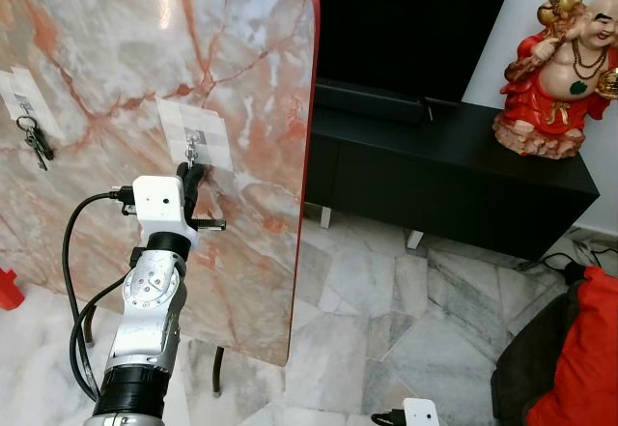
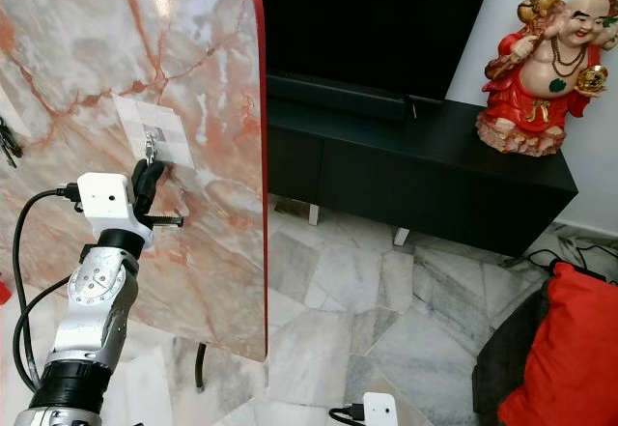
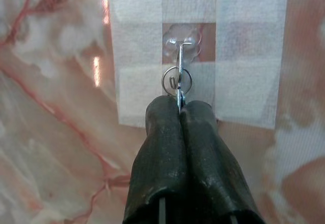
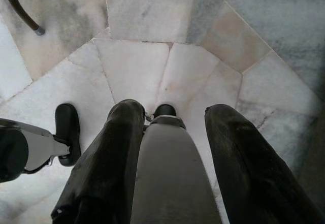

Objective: Hang keys on a hook

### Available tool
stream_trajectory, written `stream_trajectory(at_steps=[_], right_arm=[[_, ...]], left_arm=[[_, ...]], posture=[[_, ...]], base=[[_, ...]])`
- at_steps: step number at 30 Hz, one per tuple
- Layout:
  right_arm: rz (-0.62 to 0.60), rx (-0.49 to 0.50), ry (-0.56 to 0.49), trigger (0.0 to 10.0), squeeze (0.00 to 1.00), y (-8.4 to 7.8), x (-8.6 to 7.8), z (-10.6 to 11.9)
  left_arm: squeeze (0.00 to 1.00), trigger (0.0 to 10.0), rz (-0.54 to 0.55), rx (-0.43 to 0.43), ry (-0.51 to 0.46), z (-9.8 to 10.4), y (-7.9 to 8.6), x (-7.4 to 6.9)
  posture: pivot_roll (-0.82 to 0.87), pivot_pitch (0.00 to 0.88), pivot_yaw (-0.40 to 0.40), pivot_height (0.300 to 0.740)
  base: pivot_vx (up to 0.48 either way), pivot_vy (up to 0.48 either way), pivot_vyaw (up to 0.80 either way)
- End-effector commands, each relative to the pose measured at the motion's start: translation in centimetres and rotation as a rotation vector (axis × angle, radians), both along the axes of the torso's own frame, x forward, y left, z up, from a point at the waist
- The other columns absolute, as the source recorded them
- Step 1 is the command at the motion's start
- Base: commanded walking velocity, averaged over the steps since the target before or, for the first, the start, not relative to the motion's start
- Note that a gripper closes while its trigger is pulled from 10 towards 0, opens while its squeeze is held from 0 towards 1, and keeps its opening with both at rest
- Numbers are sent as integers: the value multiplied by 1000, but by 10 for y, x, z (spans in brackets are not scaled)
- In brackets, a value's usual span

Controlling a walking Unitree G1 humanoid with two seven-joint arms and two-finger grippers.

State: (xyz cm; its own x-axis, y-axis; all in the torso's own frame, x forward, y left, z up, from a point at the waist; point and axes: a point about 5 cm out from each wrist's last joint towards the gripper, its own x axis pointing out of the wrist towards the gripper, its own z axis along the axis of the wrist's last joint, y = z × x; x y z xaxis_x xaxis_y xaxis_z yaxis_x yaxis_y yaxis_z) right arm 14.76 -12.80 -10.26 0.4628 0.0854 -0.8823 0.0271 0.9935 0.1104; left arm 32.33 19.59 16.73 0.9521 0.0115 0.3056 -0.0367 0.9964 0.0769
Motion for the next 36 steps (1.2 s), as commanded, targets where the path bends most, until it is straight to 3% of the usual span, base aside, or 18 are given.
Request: stream_trajectory(at_steps=[1,11,15,21,25,27,28,36], right_arm=[[-1,-4,-2,10000,0,2,2,1],[0,-3,-1,10000,0,5,0,0],[-7,-9,2,10000,0,-3,-6,-2],[-25,-31,13,10000,0,-34,-14,-4],[-27,-34,12,10000,0,-39,-15,-4],[-24,-31,12,10000,0,-34,-14,-4],[-15,-18,10,10000,0,-20,-12,-4],[-7,-4,2,10000,0,-4,-5,-2]], left_arm=[[0,10000,-20,-15,-1,2,-4,3],[0,10000,-39,-20,4,3,-7,5],[0,10000,-44,-44,30,0,-7,6],[0,10000,-69,-55,71,-7,-9,4],[0,10000,-77,-57,78,-8,-9,4],[0,10000,-81,-56,80,-8,-9,4],[0,10000,-87,-56,79,-8,-10,3],[0,10000,-92,-56,66,-6,-10,3]], posture=[[72,10,-96,740],[71,12,-95,740],[71,13,-94,740],[72,12,-94,740],[72,12,-94,740],[73,12,-95,740],[73,12,-95,740],[70,13,-95,740]], base=[[0,0,0],[0,0,0],[0,0,0],[0,0,0],[0,0,0],[0,0,0],[0,0,0],[0,0,0]])
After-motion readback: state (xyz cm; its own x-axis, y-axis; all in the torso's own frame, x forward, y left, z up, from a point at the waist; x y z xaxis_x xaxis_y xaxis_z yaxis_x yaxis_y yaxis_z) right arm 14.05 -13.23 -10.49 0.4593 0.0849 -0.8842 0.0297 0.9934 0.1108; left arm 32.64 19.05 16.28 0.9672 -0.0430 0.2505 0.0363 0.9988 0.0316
